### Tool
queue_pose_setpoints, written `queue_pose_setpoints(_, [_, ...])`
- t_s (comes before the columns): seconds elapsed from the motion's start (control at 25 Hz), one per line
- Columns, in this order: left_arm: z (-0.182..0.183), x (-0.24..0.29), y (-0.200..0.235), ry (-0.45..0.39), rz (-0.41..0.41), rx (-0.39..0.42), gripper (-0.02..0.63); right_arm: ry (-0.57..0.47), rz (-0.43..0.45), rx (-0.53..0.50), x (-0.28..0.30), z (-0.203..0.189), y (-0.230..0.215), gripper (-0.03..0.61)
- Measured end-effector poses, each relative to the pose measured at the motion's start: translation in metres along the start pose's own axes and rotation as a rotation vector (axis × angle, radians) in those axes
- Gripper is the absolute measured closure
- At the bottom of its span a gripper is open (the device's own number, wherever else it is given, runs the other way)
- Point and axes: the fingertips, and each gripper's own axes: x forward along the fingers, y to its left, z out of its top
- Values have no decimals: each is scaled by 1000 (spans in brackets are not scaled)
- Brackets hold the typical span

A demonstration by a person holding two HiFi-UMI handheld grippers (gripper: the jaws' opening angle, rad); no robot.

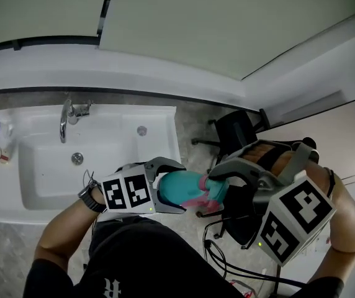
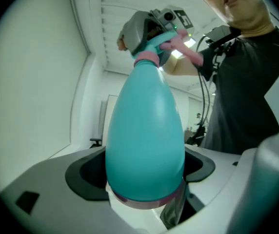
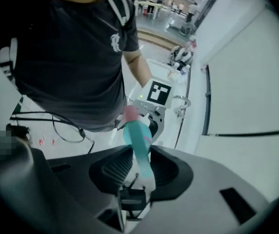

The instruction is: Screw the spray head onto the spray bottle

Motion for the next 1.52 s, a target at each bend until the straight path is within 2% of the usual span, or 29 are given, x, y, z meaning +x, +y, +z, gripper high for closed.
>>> queue_pose_setpoints(0.04, [-1,-2,7,4,49,0,195,0,15,88,1,-3,-3,469])
queue_pose_setpoints(0.12, [-3,-2,20,34,155,18,195,-14,75,306,4,-9,-9,474])
queue_pose_setpoints(0.24, [-6,-5,38,58,290,-2,195,-96,139,672,11,-19,-23,474])
queue_pose_setpoints(0.32, [-9,-7,46,50,341,-41,195,-138,165,894,14,-26,-33,474])
queue_pose_setpoints(0.4, [-14,-7,51,44,345,-75,195,-161,163,995,19,-29,-40,473])
queue_pose_setpoints(0.6, [-21,-5,51,17,282,-118,195,-170,121,935,27,-26,-45,473])
queue_pose_setpoints(0.84, [-22,-7,56,22,302,-112,195,-154,75,876,29,-27,-50,473])
queue_pose_setpoints(1.04, [-25,-7,55,19,281,-112,195,-183,49,840,17,-22,-52,472])
queue_pose_setpoints(1.2, [-23,-7,55,18,293,-81,195,-176,8,784,18,-24,-55,472])
queue_pose_setpoints(1.44, [-27,-6,55,24,302,-82,195,-196,37,807,21,-19,-49,472])
queue_pose_setpoints(1.52, [-29,-6,53,26,278,-81,195,-235,29,716,2,-16,-48,472])
